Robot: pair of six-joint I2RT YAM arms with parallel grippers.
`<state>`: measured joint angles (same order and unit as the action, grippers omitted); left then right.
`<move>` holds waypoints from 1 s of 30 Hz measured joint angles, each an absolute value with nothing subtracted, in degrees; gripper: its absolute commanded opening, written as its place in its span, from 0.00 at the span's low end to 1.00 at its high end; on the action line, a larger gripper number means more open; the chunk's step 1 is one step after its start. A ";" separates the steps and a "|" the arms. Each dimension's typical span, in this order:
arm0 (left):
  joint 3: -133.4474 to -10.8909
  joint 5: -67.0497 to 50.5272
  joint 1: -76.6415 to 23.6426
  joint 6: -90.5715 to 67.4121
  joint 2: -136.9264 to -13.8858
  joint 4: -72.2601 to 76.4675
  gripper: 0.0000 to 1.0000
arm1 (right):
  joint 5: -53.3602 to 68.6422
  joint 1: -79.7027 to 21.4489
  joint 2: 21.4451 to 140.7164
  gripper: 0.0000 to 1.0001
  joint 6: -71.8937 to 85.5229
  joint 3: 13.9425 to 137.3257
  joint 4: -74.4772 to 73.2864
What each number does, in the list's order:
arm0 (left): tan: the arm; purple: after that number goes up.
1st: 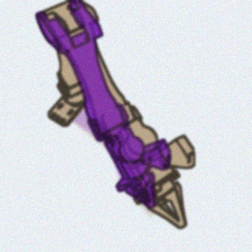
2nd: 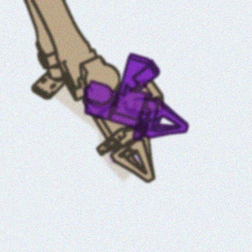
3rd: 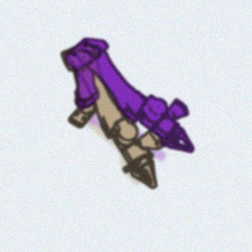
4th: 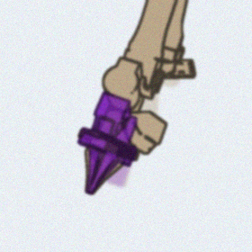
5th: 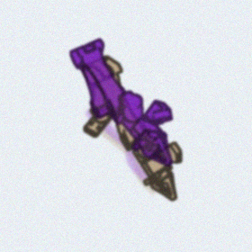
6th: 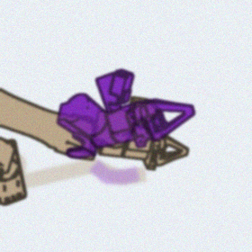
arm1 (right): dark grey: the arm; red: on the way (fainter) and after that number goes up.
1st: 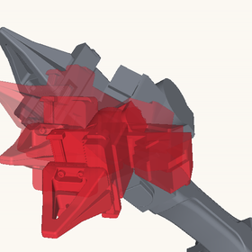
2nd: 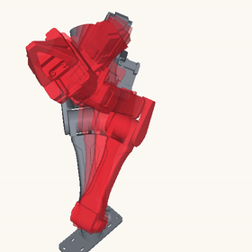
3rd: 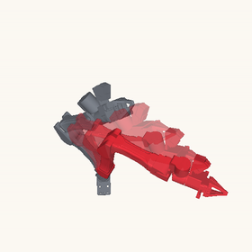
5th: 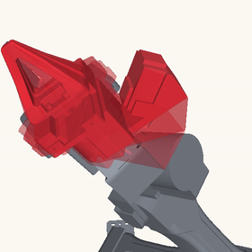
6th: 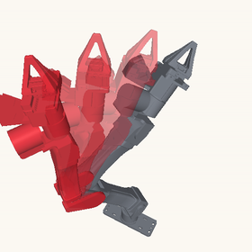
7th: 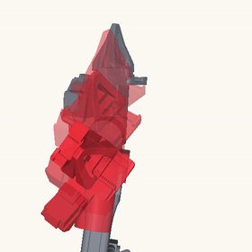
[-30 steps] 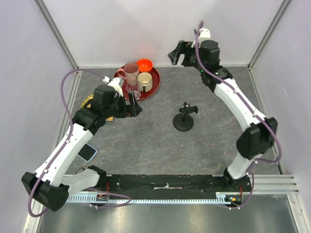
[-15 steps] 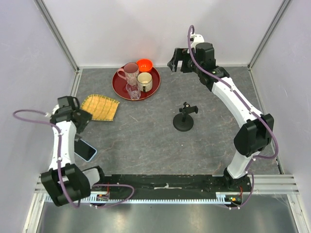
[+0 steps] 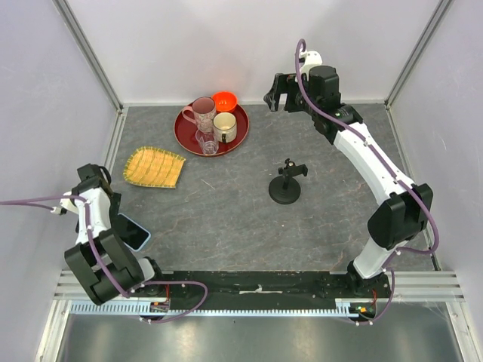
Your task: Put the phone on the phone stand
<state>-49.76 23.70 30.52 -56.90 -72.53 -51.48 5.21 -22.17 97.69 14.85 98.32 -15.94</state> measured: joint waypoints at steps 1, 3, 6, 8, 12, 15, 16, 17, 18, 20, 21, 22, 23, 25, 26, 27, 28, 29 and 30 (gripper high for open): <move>-49.06 23.92 30.65 -57.19 -72.14 -50.39 1.00 | 5.08 -22.17 97.54 0.98 14.76 97.93 -15.94; -46.78 23.79 31.18 -57.58 -70.59 -48.31 1.00 | 5.02 -22.17 97.34 0.98 14.72 97.36 -15.92; -41.91 23.40 31.94 -58.33 -66.98 -45.54 1.00 | 4.89 -22.17 97.14 0.98 14.61 96.68 -15.92; -39.20 23.33 32.08 -59.02 -64.88 -44.27 1.00 | 4.64 -22.17 96.73 0.98 14.44 95.98 -15.90; -35.20 22.22 32.10 -59.92 -61.28 -40.66 1.00 | 4.16 -22.13 95.29 0.98 14.06 94.54 -15.27; -31.44 20.45 32.12 -61.45 -57.95 -37.36 1.00 | 4.12 -22.09 94.70 0.98 14.04 94.39 -14.48; -30.41 20.01 32.12 -61.98 -57.32 -36.58 1.00 | 4.14 -22.00 94.52 0.98 14.02 94.37 -14.22; -28.99 19.25 32.14 -62.87 -56.73 -35.97 1.00 | 4.12 -22.00 94.41 0.98 13.96 94.37 -14.02; -28.53 19.07 32.14 -63.26 -56.66 -35.81 1.00 | 4.12 -21.93 94.28 0.98 13.89 94.28 -13.85; -27.92 19.11 32.16 -63.79 -56.88 -35.46 1.00 | 4.14 -21.71 93.86 0.98 13.82 93.86 -13.69; -27.94 19.16 32.21 -63.86 -56.99 -35.27 1.00 | 4.14 -21.61 93.71 0.98 13.80 93.62 -13.58; -27.97 19.18 32.27 -63.86 -57.12 -35.22 1.00 | 4.12 -21.47 93.49 0.98 13.78 93.23 -13.34; -27.99 19.20 32.29 -63.86 -57.43 -35.18 1.00 | 4.14 -21.26 93.36 0.98 13.78 92.97 -13.23; -28.01 19.18 32.38 -63.94 -58.35 -34.94 1.00 | 4.16 -20.84 93.36 0.98 13.78 92.64 -12.91; -28.01 19.07 32.40 -64.05 -58.98 -34.74 1.00 | 4.19 -20.71 93.36 0.98 13.80 92.49 -12.91; -27.99 18.83 32.40 -64.12 -59.70 -34.39 1.00 | 4.21 -20.67 93.36 0.98 13.80 92.42 -12.91; -27.88 18.44 32.40 -64.16 -60.27 -33.89 1.00 | 4.21 -20.49 93.36 0.98 13.80 92.38 -12.88; -27.86 18.22 32.40 -64.14 -60.64 -33.61 1.00 | 4.21 -20.38 93.36 0.98 13.80 92.38 -12.88; -27.86 17.76 32.40 -64.12 -60.75 -32.88 1.00 | 4.21 -20.32 93.36 0.98 13.80 92.38 -12.88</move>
<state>-27.86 17.76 32.40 -64.12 -60.75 -32.88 4.21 -20.32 93.36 13.80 92.38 -12.88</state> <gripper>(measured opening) 0.996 0.982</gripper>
